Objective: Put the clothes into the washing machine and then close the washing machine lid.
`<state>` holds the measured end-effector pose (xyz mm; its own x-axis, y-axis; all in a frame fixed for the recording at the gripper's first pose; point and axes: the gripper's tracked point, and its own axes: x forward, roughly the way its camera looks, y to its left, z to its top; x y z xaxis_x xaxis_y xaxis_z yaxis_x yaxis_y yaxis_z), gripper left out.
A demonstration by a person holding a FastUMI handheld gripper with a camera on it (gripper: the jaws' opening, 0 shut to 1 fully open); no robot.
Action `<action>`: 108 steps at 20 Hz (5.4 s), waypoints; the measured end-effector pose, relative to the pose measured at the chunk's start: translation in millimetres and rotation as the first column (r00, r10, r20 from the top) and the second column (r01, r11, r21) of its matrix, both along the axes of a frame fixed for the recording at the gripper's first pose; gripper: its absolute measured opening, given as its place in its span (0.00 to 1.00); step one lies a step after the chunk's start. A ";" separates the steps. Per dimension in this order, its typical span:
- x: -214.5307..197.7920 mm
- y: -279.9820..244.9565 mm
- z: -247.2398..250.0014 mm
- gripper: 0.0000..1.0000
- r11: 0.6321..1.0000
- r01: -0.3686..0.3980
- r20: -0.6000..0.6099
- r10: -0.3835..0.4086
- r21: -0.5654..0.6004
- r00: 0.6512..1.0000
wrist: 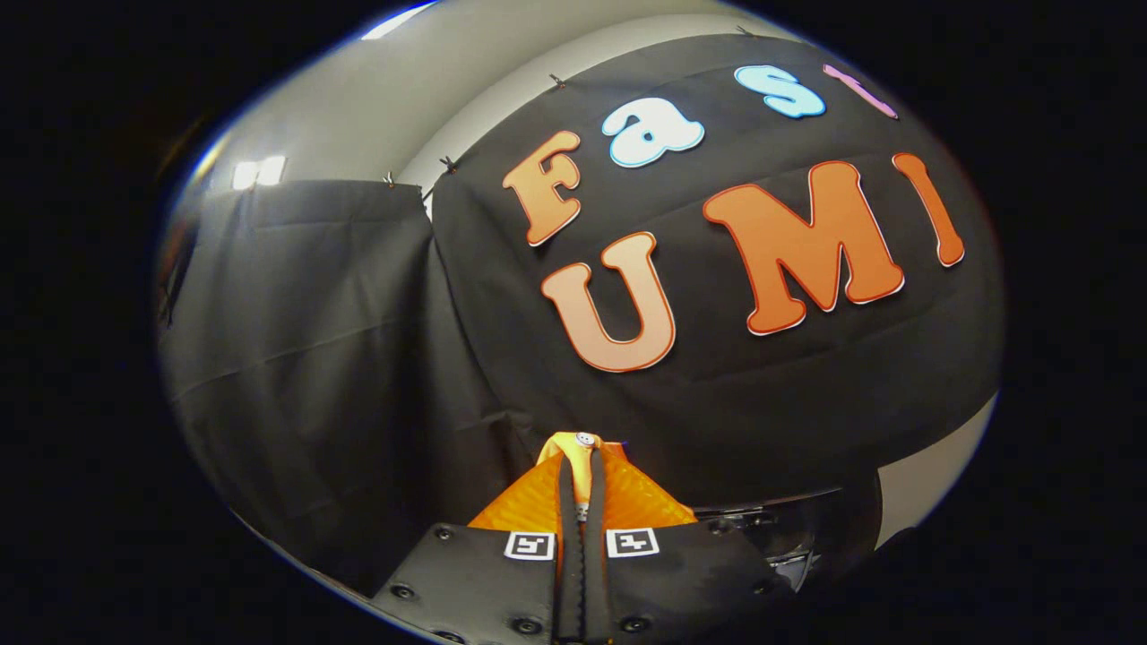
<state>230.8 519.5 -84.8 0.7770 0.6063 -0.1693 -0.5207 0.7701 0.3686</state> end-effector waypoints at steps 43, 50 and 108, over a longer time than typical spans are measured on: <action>-38.8 -42.1 -487.0 0.95 0.841 0.003 -0.592 -0.383 -0.541 0.709; -49.8 -39.9 -464.3 0.99 0.844 -0.003 -0.570 -0.359 -0.536 0.739; 191.4 -74.0 -217.2 0.98 0.839 0.319 -0.103 -0.400 -0.442 0.911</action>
